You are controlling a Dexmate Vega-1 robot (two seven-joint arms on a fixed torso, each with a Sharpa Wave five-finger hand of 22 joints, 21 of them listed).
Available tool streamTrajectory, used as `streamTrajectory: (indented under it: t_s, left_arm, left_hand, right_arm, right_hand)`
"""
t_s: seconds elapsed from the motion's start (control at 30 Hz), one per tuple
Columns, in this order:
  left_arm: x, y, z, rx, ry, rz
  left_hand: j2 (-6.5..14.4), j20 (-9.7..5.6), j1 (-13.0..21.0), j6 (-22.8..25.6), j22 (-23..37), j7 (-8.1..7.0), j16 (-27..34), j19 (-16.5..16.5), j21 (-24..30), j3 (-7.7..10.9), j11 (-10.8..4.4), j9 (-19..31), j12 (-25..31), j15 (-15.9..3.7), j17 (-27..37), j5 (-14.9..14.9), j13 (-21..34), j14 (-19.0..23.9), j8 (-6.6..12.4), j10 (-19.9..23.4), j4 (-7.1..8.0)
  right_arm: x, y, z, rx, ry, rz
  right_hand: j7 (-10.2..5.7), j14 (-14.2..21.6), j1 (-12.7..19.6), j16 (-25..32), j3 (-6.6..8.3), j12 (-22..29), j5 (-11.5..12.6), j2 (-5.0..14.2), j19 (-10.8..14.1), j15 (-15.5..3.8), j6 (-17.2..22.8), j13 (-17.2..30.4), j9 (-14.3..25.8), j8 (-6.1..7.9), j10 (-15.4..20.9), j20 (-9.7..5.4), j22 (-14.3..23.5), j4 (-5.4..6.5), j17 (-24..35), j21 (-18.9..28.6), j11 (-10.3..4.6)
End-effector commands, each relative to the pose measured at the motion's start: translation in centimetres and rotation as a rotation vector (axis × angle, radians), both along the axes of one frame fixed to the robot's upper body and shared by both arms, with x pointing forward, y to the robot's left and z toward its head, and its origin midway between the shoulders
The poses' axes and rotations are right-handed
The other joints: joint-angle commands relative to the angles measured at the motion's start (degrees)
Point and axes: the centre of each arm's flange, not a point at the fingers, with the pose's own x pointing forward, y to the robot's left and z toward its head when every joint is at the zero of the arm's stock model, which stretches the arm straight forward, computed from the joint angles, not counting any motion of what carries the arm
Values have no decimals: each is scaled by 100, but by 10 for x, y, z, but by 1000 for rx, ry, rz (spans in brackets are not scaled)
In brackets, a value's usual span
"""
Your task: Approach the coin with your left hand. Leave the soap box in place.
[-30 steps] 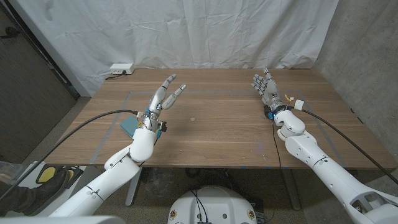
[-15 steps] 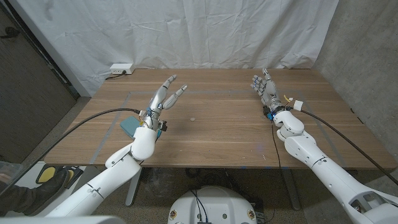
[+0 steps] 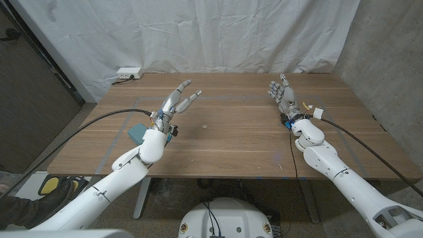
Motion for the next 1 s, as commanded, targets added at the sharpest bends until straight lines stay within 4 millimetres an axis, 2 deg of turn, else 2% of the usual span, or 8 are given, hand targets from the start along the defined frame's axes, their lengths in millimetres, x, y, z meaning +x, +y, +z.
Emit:
streamTrajectory:
  t_s: [0.03, 0.6, 1.0]
  left_arm:
    - [0, 2, 12, 73, 20, 5]
    - [0, 7, 9, 114, -23, 34]
    - [4, -1, 9, 142, -86, 36]
  left_hand:
    - [-10, -422, 75, 45, 10, 14, 7, 20, -17, 21, -9, 8, -27, -34, 26, 7, 33, 50, -9, 35, -38]
    - [-12, -447, 112, 153, 13, -30, 23, 132, -8, 3, -34, 10, -24, -91, 30, 17, 35, 153, 4, 120, -60]
    - [-29, -458, 138, 372, 13, -71, 63, 254, 2, -27, -58, 11, 16, -133, 32, 49, 37, 339, 55, 309, -79]
  right_arm:
    - [-5, -2, -2, -11, 4, -12]
    - [-7, -1, 5, -22, 4, -23]
    - [-9, -6, 7, -9, 3, -34]
  right_hand:
    - [5, 62, 12, -7, -9, 35, 36, 82, 63, 8, 66, 22, 31, -29, 46, 6, 17, -10, 6, -23, 25]
    - [5, 67, 13, -7, -21, 32, 38, 89, 75, 9, 62, 22, 31, -35, 45, 9, 18, -13, 6, -54, 26]
    - [3, 68, 12, -8, -29, 34, 39, 93, 86, 8, 63, 23, 31, -36, 55, 10, 19, -14, 7, -73, 24]
